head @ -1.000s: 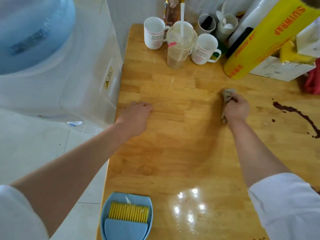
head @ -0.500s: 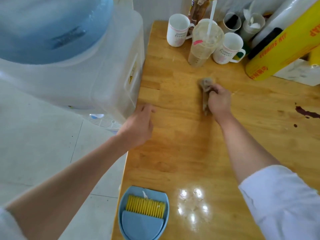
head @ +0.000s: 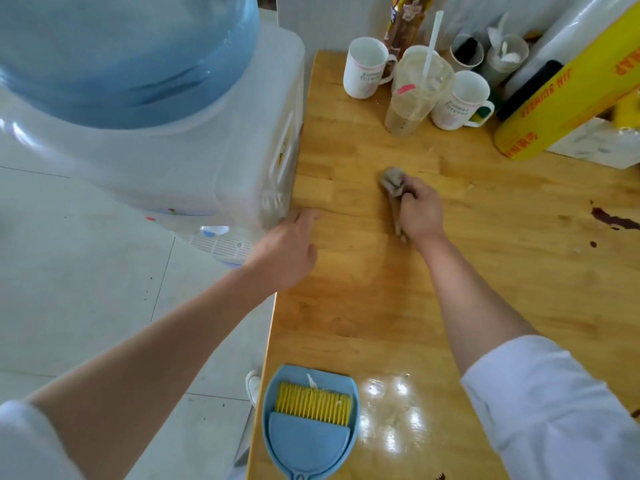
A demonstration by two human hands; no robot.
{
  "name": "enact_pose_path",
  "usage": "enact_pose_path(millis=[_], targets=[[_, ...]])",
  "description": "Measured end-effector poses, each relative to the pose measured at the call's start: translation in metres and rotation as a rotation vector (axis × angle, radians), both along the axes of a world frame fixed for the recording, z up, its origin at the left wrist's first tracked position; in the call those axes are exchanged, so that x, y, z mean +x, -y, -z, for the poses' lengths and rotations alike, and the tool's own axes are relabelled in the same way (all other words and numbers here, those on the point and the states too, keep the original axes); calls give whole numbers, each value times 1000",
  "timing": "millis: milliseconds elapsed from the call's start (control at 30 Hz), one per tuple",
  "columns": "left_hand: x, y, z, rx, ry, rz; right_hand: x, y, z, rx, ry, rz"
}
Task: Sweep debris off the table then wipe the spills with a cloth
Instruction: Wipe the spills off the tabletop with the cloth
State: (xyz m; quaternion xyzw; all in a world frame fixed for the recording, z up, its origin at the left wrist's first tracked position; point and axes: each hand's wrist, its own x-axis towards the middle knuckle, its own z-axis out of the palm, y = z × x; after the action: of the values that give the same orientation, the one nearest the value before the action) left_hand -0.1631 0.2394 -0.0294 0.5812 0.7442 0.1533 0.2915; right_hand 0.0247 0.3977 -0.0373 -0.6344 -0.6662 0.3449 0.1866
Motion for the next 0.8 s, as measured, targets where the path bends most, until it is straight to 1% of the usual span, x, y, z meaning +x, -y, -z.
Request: enact_pose_path(millis=[33, 100, 167, 200, 233, 267, 300, 400, 433, 467, 533, 600, 667, 700, 733, 767, 800], targets=[[3, -2, 2, -33, -27, 9, -11, 8, 2, 35, 28, -45], [7, -11, 3, -93, -89, 12, -30, 37, 7, 72, -6, -271], [7, -23, 3, -167, -126, 34, -27, 72, 10, 3, -36, -505], [4, -29, 2, -205, -132, 58, -15, 83, 11, -64, -10, -556], [1, -34, -1, -241, -122, 91, 5, 86, 11, -130, 30, -559], [-3, -39, -5, -267, -97, 125, 25, 84, 9, -168, 54, -506], [-6, -42, -9, -285, -64, 149, 45, 76, 6, -177, 64, -389], [-13, -46, -19, -310, 12, 140, 77, 45, -3, -145, 64, 109], [-13, -48, -21, -312, 18, 137, 73, 38, 0, -148, 53, 200], [-12, -50, -22, -318, 12, 135, 60, 37, 3, -148, 49, 208], [-8, -54, -25, -325, -13, 135, 19, 53, 3, -88, 26, 46], [-6, -57, -27, -319, -17, 140, -20, 86, 4, -43, -1, -235], [-7, -58, -26, -318, -16, 128, -35, 120, 6, -111, 17, -529], [-8, -56, -25, -314, -30, 127, -29, 126, 9, -166, 21, -633], [-8, -53, -23, -310, -49, 136, -16, 125, 11, -211, 32, -684], [-7, -50, -20, -310, -65, 150, 1, 115, 11, -226, 49, -661], [-6, -48, -16, -311, -80, 167, 19, 99, 8, -228, 72, -538]])
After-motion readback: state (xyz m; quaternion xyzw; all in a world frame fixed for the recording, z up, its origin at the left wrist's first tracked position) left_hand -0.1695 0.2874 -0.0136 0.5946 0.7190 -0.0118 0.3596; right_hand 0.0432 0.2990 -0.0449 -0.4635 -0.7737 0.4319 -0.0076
